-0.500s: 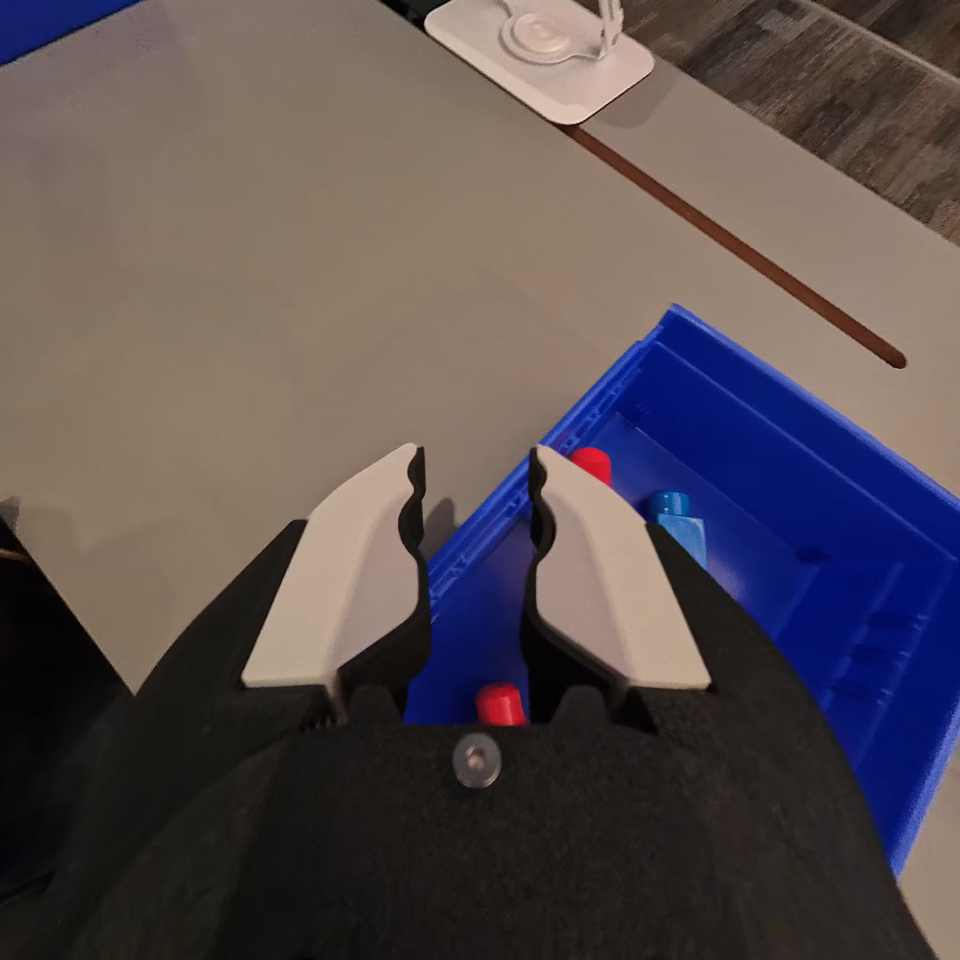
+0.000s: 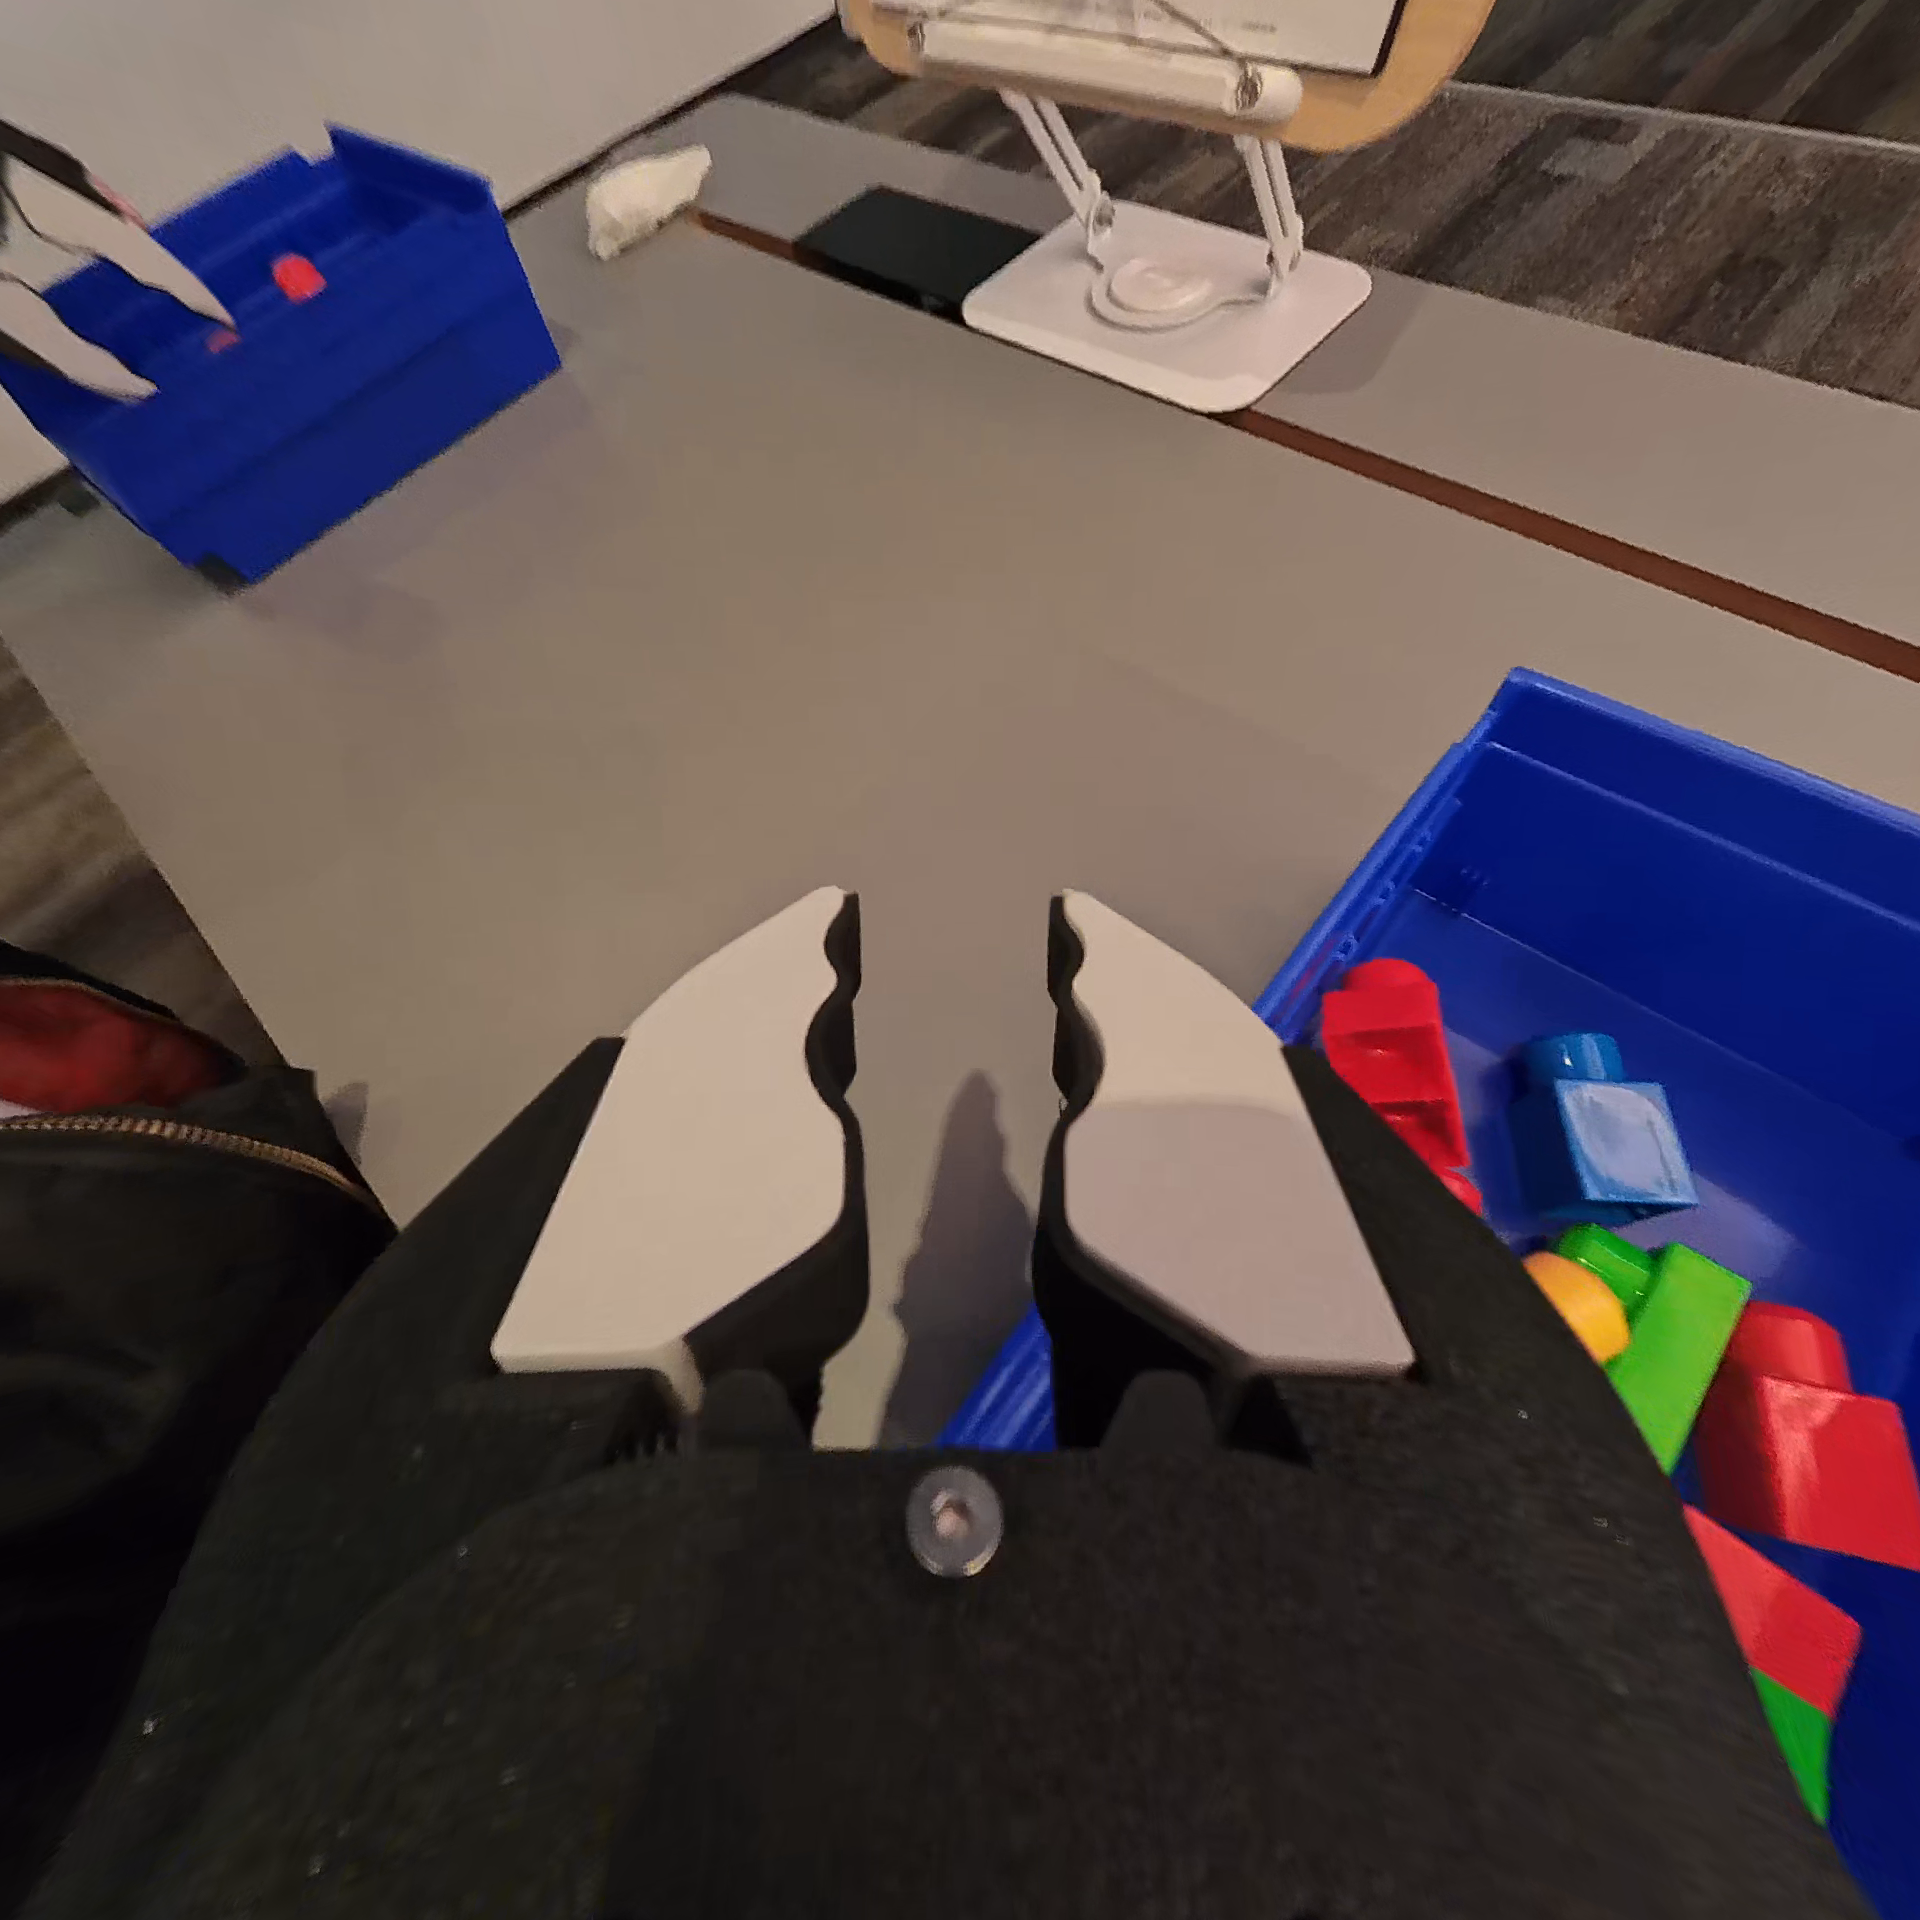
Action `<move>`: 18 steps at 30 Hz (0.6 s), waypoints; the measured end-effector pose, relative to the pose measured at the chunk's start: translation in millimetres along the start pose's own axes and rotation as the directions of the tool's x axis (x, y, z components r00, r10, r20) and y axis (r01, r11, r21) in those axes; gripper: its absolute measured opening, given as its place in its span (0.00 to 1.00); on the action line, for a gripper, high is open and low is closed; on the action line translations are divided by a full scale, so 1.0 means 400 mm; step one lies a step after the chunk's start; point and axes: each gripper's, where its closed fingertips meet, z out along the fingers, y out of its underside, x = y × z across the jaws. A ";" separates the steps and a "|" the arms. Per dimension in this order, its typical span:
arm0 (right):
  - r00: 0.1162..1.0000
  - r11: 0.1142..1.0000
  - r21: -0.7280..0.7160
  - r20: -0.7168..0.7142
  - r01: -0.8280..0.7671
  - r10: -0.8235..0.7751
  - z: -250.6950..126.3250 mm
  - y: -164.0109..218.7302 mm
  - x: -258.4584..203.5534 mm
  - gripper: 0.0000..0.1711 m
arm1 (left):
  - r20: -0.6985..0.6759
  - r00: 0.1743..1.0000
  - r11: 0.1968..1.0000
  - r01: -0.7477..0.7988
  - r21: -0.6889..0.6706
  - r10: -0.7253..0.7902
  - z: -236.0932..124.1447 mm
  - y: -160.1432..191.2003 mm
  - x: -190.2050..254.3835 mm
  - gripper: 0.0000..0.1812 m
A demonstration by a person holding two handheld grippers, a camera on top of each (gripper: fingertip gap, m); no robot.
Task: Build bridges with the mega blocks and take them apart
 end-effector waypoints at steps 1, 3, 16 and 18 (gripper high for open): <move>1.000 1.000 0.020 0.004 -0.010 0.010 -0.003 -0.007 -0.009 0.19 | -0.024 1.000 1.000 -0.002 0.008 0.003 0.008 -0.001 0.004 0.30; 0.999 0.998 0.050 0.017 -0.034 0.033 -0.008 -0.019 -0.028 0.18 | -0.081 0.997 1.000 0.010 0.017 -0.009 0.025 0.004 0.018 0.26; 0.998 1.000 0.005 0.059 -0.020 0.019 0.035 -0.036 -0.094 0.18 | -0.070 0.992 0.993 0.108 0.047 -0.105 0.002 0.065 0.007 0.27; 0.997 1.000 0.002 0.075 -0.022 0.022 0.047 -0.042 -0.104 0.18 | -0.073 0.993 0.994 0.094 0.058 -0.090 0.011 0.066 -0.001 0.28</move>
